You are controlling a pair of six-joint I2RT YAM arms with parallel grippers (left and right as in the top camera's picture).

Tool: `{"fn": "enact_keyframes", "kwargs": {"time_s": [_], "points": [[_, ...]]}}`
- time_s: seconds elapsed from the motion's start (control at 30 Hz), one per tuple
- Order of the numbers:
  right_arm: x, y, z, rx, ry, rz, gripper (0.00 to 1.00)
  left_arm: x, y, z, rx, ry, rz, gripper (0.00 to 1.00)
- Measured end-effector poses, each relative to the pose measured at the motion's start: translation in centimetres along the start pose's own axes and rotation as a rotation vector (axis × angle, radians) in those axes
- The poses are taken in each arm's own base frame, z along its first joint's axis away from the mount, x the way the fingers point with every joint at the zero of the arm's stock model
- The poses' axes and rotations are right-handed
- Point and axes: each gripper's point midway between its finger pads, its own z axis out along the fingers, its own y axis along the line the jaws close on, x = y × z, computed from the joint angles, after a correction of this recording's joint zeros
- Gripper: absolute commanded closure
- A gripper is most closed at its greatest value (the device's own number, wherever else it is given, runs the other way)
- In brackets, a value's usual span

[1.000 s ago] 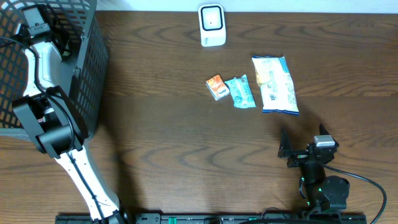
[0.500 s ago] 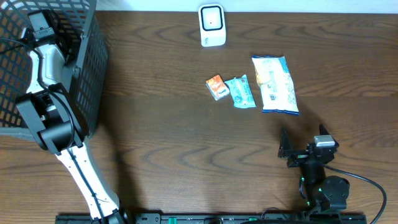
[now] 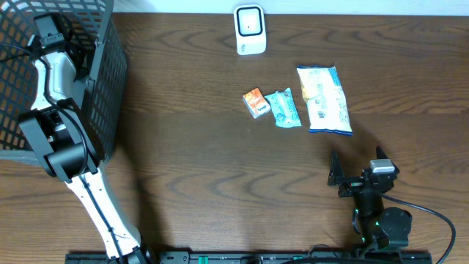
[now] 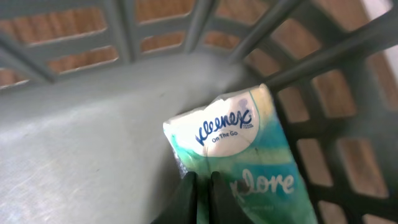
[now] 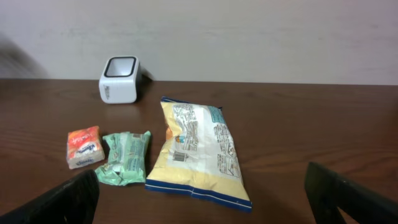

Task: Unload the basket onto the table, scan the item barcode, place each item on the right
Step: 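Lower the left gripper onto the Kleenex tissue pack and grasp it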

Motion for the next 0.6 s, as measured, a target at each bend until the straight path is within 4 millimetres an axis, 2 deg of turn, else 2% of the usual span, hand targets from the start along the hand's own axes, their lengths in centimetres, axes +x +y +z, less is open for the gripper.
{"fn": "enact_keyframes", "kwargs": {"time_s": [0.2,0.27,0.37,0.4,0.43,0.47,0.5,0.53,0.6], "points": [[0.0,0.0,0.0,0.0,0.0,0.0,0.01,0.1,0.7,-2.0,-0.034,0.032,0.011,0.93],[0.0,0.0,0.0,0.0,0.0,0.0,0.01,-0.7,0.5,-3.6,-0.023,0.022,0.007,0.93],[0.0,0.0,0.0,0.0,0.0,0.0,0.01,-3.0,-0.7,-7.7,0.031,-0.027,-0.008,0.93],[0.0,0.0,0.0,0.0,0.0,0.0,0.01,-3.9,-1.2,-9.3,0.054,-0.049,-0.015,0.89],[0.0,0.0,0.0,0.0,0.0,0.0,0.01,-4.9,-1.6,-11.2,0.078,-0.074,-0.021,0.69],[0.0,0.0,0.0,0.0,0.0,0.0,0.01,-5.6,-1.8,-12.6,0.096,-0.091,-0.022,0.54],[0.0,0.0,0.0,0.0,0.0,0.0,0.01,-6.2,-2.0,-13.9,0.112,-0.108,-0.027,0.43],[0.0,0.0,0.0,0.0,0.0,0.0,0.01,-6.7,-2.2,-15.1,0.127,-0.123,-0.031,0.38],[0.0,0.0,0.0,0.0,0.0,0.0,0.01,-7.2,-2.3,-16.2,0.137,-0.134,-0.034,0.3]]}}
